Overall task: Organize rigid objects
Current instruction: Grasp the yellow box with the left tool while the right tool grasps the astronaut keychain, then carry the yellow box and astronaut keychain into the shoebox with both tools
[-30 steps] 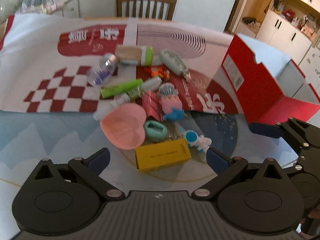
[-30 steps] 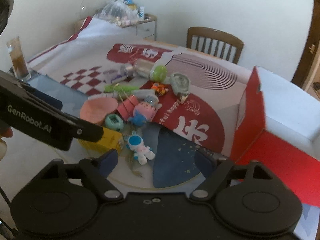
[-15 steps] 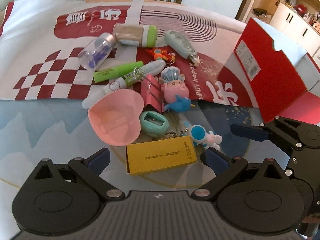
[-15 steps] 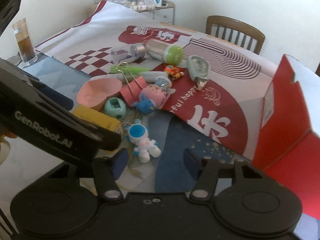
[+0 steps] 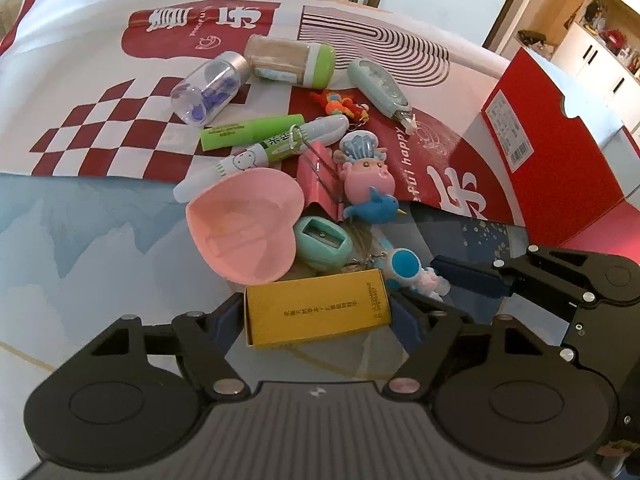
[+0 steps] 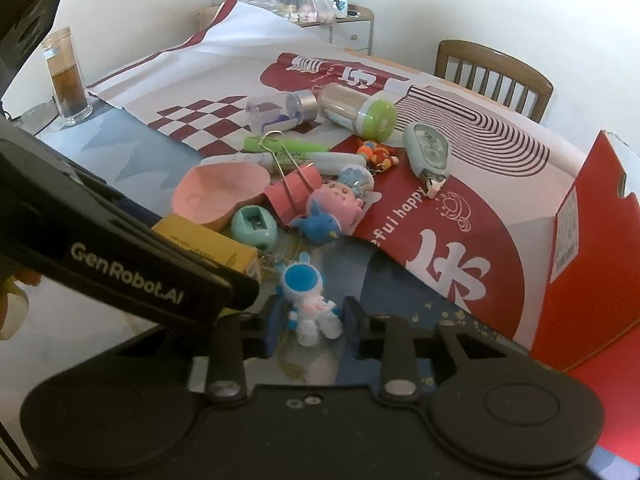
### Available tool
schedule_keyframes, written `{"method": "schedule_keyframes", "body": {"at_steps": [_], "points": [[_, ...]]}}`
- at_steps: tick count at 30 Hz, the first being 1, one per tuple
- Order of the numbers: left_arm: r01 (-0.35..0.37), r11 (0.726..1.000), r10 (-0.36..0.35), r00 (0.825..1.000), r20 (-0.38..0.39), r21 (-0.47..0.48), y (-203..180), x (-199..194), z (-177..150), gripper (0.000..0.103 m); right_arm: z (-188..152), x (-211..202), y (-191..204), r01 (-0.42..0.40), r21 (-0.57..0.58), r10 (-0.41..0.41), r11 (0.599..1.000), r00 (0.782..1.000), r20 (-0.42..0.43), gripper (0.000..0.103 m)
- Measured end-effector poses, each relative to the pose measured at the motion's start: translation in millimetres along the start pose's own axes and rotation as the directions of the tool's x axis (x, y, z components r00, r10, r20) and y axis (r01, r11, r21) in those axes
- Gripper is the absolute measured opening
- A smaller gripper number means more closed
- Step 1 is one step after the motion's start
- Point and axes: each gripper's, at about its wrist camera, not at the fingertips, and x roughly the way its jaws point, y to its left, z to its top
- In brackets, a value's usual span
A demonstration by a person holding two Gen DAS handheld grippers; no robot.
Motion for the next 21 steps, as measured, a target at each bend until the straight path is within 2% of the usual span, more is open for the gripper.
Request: {"method": "schedule_keyframes", "body": {"at_steps": [8,21], "points": [[0.005,1.0,-0.005,1.0,0.007,0.0,4.8,-11.2,-3.8,0.076,-0.5,-8.9,2.9,0.044,0.041,-0.045,0.998,0.999,0.003,0.028],[0.063,0.993,-0.075,0.99,0.121,0.1,4.7,-63.2,3.0,0.076,13.5,-65.1,6.1,0.137,0.183,-0.15,0.974,0.987,0.055,0.027]]}}
